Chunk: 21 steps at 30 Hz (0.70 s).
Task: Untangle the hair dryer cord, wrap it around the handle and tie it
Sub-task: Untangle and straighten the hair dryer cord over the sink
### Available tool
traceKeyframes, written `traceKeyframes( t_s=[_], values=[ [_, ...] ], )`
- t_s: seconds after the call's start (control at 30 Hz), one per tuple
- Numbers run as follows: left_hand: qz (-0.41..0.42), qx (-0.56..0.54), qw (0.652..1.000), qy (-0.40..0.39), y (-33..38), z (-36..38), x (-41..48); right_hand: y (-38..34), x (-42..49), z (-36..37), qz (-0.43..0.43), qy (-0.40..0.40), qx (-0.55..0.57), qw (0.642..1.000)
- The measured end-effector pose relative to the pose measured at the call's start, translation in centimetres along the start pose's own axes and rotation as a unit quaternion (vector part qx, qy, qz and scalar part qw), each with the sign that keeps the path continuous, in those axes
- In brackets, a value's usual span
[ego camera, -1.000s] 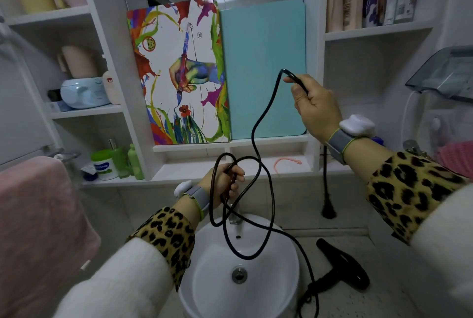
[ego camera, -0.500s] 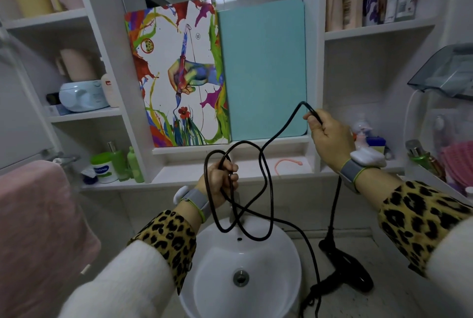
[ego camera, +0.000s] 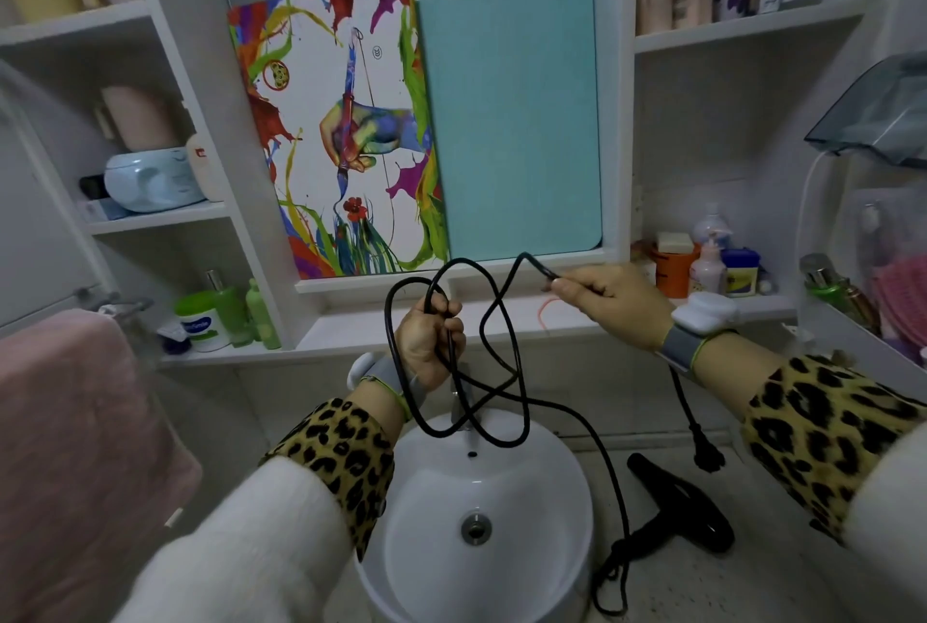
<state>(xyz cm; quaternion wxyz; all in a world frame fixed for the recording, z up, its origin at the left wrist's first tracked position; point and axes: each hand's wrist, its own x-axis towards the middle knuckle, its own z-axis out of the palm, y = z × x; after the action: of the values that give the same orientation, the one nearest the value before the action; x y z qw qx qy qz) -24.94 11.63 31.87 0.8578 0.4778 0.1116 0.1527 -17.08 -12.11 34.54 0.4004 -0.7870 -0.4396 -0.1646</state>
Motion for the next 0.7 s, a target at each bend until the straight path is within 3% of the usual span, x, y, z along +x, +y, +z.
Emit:
traceKeyframes(
  t_s=[0.23,0.5,0.7],
  values=[
    [-0.018,-0.029,0.998,-0.055,-0.6,2.5,-1.1,-2.7,0.4,2.7,-0.024,-0.084,-0.062,0.994],
    [-0.020,0.003,0.992,-0.123,-0.5,2.8,-2.0,-3.6,1.4,3.6,0.013,-0.076,-0.150,0.986],
    [0.011,0.069,0.974,-0.215,0.0,3.7,-3.1,-5.6,1.8,3.6,0.027,-0.113,-0.020,0.993]
  ],
)
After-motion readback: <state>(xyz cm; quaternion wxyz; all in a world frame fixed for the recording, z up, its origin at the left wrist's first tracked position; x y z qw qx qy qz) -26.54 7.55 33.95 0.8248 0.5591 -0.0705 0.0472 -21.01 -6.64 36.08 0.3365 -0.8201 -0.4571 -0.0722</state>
